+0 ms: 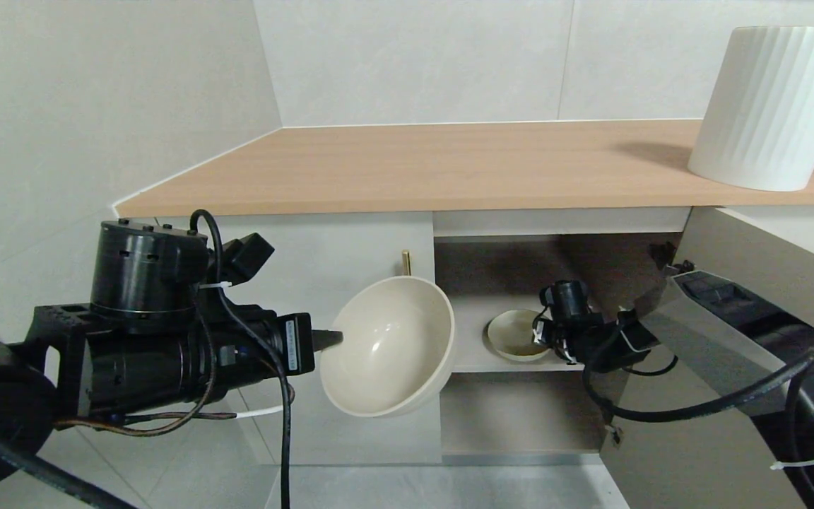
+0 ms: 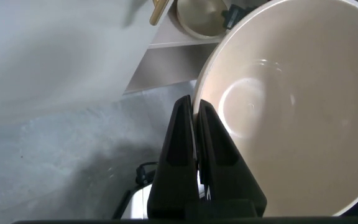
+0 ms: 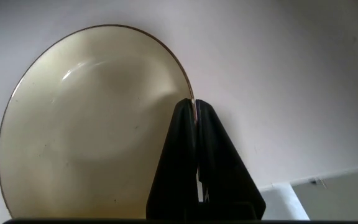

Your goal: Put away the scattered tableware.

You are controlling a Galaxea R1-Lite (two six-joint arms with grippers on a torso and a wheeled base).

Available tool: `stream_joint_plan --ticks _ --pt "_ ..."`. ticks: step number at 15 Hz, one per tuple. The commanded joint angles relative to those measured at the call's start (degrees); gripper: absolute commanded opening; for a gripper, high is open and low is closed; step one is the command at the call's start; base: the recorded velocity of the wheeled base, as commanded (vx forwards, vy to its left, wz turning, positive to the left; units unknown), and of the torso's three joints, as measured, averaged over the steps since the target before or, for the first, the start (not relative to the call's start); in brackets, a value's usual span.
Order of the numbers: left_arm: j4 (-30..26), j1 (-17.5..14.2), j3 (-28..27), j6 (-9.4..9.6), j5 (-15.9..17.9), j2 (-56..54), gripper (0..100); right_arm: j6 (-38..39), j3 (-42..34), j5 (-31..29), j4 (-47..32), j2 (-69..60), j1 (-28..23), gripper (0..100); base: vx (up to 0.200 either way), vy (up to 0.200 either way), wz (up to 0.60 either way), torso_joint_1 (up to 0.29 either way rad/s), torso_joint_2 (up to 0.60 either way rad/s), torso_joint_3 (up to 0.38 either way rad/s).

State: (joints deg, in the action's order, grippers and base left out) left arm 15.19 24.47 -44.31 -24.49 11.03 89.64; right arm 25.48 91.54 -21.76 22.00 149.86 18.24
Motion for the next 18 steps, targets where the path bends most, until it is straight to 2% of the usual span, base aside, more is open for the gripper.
stream_joint_plan --ticks 1,8,9,13,18 --pt "0.0 0.1 0.0 -0.03 0.0 0.1 0 0.0 1.7 0.0 -0.1 1.4 -0.8 0 0.0 0.0 0.0 0.0 0.0 0.0" --pt "-0.1 0.2 0.0 -0.03 0.0 0.2 0 0.0 3.0 -0.2 -0.2 2.4 -1.3 0 0.0 0.0 0.0 0.0 0.0 0.0" --pt "-0.1 0.2 0.0 -0.03 0.0 0.2 0 0.0 2.9 -0.2 -0.2 2.3 -1.3 100 0.0 0.0 0.0 0.0 0.0 0.0" --pt "0.0 0.1 -0.1 -0.03 -0.1 1.0 0 0.2 1.5 -0.6 -0.2 0.3 -1.3 100 0.0 0.0 0.0 0.0 0.0 0.0" --pt "-0.4 1.3 0.1 0.06 -0.9 4.4 0 0.2 -15.6 0.9 0.2 -16.4 0.5 100 0.0 0.0 0.0 0.0 0.0 0.0"
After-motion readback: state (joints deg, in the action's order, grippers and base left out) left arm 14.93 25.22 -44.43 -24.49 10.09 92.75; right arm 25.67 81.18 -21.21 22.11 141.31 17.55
